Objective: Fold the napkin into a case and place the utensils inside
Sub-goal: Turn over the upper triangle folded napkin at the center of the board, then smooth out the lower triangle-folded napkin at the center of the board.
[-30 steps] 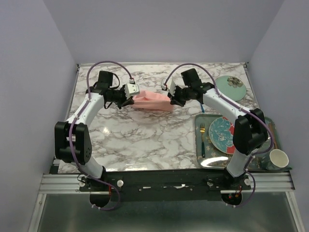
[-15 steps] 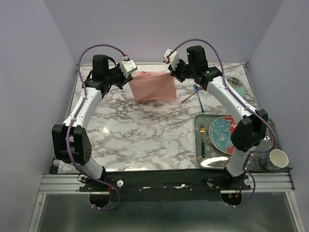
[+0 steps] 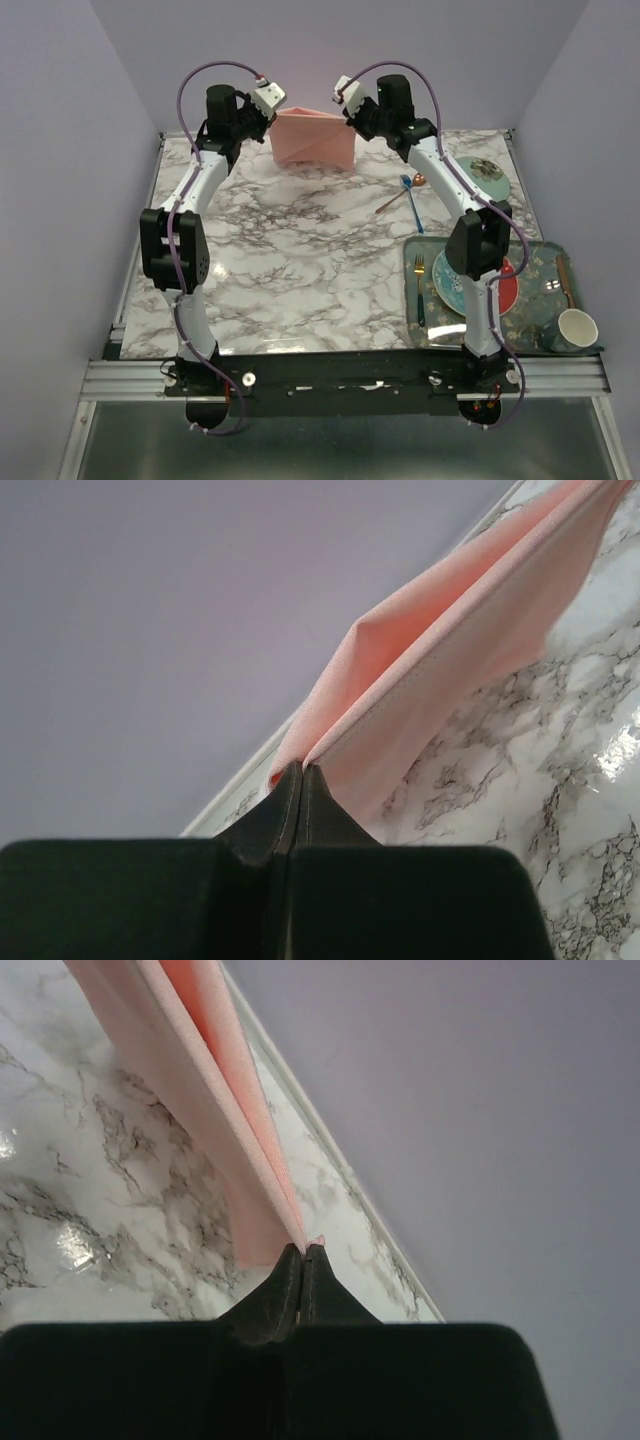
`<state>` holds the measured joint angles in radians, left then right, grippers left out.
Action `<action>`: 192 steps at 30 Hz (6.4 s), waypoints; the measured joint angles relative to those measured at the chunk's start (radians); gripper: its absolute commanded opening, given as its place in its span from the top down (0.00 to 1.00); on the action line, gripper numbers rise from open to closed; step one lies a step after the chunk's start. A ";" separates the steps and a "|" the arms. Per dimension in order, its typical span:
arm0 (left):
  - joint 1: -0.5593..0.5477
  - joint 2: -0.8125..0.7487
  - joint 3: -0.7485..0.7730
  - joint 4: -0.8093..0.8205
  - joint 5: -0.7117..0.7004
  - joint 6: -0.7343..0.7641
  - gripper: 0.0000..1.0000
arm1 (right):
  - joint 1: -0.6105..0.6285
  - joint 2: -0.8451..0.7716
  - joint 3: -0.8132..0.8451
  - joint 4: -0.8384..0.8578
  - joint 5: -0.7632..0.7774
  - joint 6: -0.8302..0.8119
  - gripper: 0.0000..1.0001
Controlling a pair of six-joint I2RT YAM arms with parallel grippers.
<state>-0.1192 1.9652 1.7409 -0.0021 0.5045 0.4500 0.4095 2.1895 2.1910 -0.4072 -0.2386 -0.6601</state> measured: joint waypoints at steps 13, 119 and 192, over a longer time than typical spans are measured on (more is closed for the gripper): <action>-0.009 -0.279 -0.472 -0.184 0.161 0.309 1.00 | 0.059 -0.327 -0.759 0.227 -0.091 -0.174 1.00; -0.263 -0.560 -1.004 -0.559 -0.040 0.511 0.64 | 0.112 -0.200 -0.873 -0.327 -0.439 0.776 0.99; -0.617 -0.431 -0.951 -0.116 -0.337 0.146 0.36 | 0.058 -0.089 -0.679 -0.481 -0.500 0.747 0.98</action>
<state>-0.7364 1.5341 0.7895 -0.1181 0.1673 0.5964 0.4675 2.1002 1.5116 -0.8883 -0.7383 0.0868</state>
